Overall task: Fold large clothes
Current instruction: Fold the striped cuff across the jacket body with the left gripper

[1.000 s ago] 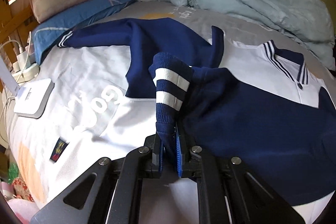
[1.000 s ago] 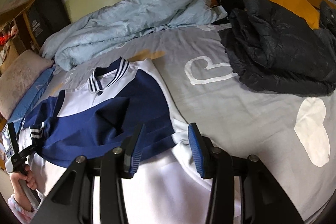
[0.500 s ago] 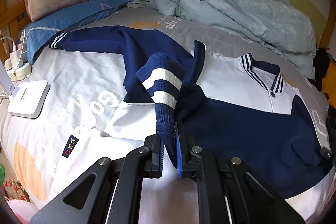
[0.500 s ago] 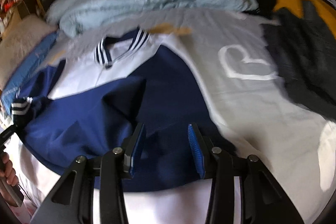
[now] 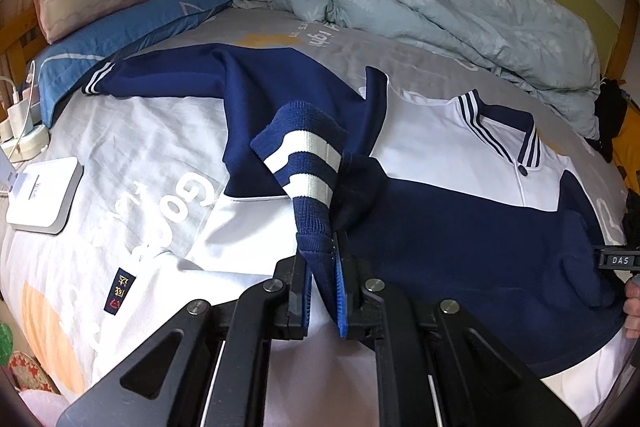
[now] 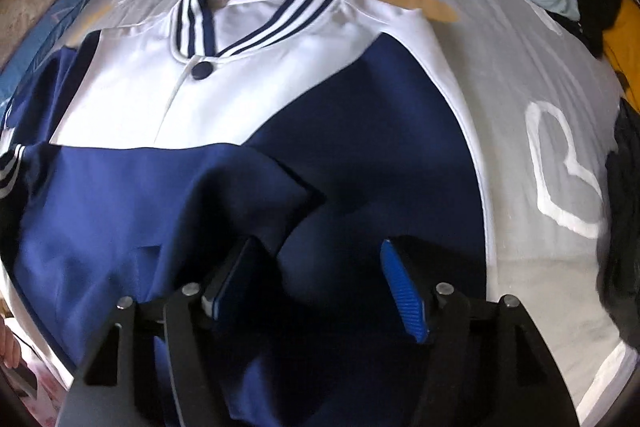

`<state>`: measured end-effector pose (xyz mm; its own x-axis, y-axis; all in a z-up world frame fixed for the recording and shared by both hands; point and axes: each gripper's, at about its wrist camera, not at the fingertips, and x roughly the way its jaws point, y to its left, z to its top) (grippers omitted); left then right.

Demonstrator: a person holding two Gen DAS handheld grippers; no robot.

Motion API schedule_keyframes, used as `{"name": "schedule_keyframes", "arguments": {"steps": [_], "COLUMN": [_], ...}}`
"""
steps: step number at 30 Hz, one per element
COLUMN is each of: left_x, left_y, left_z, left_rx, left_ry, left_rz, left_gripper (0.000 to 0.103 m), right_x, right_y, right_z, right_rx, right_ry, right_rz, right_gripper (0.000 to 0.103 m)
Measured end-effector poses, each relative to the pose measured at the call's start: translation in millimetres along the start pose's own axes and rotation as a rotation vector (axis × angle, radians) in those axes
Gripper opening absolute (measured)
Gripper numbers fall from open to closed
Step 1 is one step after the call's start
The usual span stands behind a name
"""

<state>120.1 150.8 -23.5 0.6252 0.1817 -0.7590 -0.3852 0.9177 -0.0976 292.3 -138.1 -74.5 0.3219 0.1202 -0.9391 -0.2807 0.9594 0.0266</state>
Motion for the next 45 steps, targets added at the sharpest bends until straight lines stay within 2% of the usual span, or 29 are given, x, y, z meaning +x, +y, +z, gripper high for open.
{"name": "schedule_keyframes", "arguments": {"steps": [2,4,5,6,7,8,12,14,16,19,20,22,23,24,26,28,30,32,33,34,35,36,38,41,45], "left_x": [2,2,2,2,1,-3,-21,-28,-38,-66,-78,-89,-88,-84,-68,-49,-29,-14,-9,-6,-4,-3,-4,-10,-15], "left_y": [-3,-6,-7,-8,-9,-9,-12,-17,-23,-28,-31,-35,-37,-37,-34,-29,-25,-25,-25,-23,-21,-21,-22,-24,-39], "left_z": [-1,-3,-4,-3,-2,0,19,33,45,56,57,55,54,52,48,44,38,34,33,32,32,31,32,35,50], "left_rx": [0.016,0.032,0.04,0.047,0.057,0.066,0.08,0.091,0.113,0.137,0.155,0.167,0.163,0.154,0.131,0.122,0.121,0.139,0.147,0.149,0.145,0.142,0.143,0.159,0.192], "left_ry": [-0.001,-0.006,-0.01,-0.013,-0.016,-0.028,-0.103,-0.14,-0.18,-0.291,-0.334,-0.359,-0.33,-0.296,-0.216,-0.144,-0.096,-0.084,-0.082,-0.081,-0.079,-0.079,-0.09,-0.112,-0.154], "left_rz": [0.011,0.022,0.027,0.028,0.024,0.015,-0.057,-0.077,-0.087,-0.093,-0.083,-0.03,0.015,0.031,-0.027,-0.057,-0.08,-0.059,-0.048,-0.044,-0.05,-0.06,-0.081,-0.096,-0.117], "left_gripper": [0.01,0.01,0.01,0.01,0.01,0.01,0.009,0.009,0.009,0.009,0.009,0.009,0.009,0.009,0.009,0.009,0.009,0.009,0.009,0.009,0.009,0.009,0.009,0.009,0.009], "right_x": [1,2,1,-1,-2,-3,-11,-16,-19,-22,-24,-25,-25,-24,-18,-7,9,19,19,18,16,13,11,6,-10], "right_y": [3,9,10,11,10,7,-9,-28,-53,-71,-72,-65,-60,-57,-46,-39,-28,-15,-9,-6,-7,-10,-22,-38,-80], "right_z": [-2,-5,-6,-7,-8,-9,-9,-8,-5,-5,-4,-1,1,8,16,25,29,29,28,26,26,25,24,26,31], "right_rx": [-0.027,-0.08,-0.095,-0.104,-0.099,-0.077,0.001,0.058,0.122,0.137,0.141,0.105,0.084,0.069,0.053,0.066,0.059,0.006,-0.02,-0.028,-0.025,-0.009,0.046,0.111,0.239], "right_ry": [0.002,-0.015,-0.021,-0.033,-0.044,-0.045,-0.124,-0.15,-0.153,-0.139,-0.142,-0.138,-0.135,-0.14,-0.126,-0.08,-0.03,-0.027,-0.045,-0.063,-0.08,-0.106,-0.122,-0.161,-0.202], "right_rz": [0.005,-0.012,-0.009,-0.002,-0.015,-0.07,-0.217,-0.241,-0.209,-0.023,0.01,0.051,0.047,0.032,0.026,0.06,0.066,-0.002,-0.034,-0.031,-0.013,-0.003,-0.007,-0.092,-0.139], "right_gripper": [0.067,0.06,0.044,0.02,0.006,0.0,0.0,0.0,0.0,0.002,0.002,0.02,0.043,0.048,0.048,0.05,0.068,0.069,0.063,0.053,0.019,0.002,0.002,0.002,0.002]}}
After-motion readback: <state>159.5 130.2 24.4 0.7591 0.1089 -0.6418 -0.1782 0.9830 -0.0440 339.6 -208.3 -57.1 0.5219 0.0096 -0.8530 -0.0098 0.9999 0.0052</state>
